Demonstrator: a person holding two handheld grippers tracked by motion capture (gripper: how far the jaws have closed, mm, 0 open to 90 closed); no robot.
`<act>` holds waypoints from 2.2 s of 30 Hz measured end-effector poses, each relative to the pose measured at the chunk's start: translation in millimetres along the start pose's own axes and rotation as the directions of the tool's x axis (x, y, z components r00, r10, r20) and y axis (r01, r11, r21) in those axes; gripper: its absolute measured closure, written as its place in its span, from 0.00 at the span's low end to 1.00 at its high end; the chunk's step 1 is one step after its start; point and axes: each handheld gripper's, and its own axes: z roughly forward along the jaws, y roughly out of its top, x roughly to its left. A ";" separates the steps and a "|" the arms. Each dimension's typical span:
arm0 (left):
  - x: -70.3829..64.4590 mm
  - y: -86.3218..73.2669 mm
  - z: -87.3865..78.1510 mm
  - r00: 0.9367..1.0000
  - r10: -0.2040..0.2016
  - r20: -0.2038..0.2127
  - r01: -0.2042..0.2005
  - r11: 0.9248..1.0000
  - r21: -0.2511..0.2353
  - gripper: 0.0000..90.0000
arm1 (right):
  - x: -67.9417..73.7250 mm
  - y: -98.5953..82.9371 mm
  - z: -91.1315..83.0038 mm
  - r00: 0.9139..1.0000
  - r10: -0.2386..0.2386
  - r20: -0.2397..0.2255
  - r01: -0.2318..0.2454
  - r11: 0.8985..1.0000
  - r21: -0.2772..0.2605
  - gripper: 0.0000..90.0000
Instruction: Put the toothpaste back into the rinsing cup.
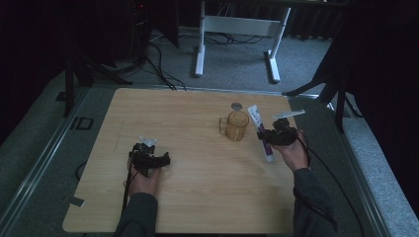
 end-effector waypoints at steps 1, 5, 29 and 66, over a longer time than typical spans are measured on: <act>0.0 0.0 0.0 1.000 0.000 0.000 0.000 1.000 0.000 0.08 | 0.0 1.0 0.2 1.000 0.004 -0.001 -0.004 1.000 -0.005 0.81; 0.0 0.0 0.0 1.000 0.000 0.000 0.000 1.000 0.000 0.08 | -0.6 4.5 0.8 1.000 0.018 -0.006 -0.019 0.999 -0.027 0.81; 0.1 0.1 -0.1 1.000 0.002 0.000 -0.002 1.000 0.001 0.08 | 0.2 20.9 -4.6 1.000 0.019 0.000 -0.019 0.995 -0.094 0.81; 0.0 0.2 0.2 1.000 0.000 -0.001 0.000 1.000 -0.001 0.08 | 7.2 51.7 -14.8 0.999 0.051 -0.005 -0.050 0.966 -0.255 0.81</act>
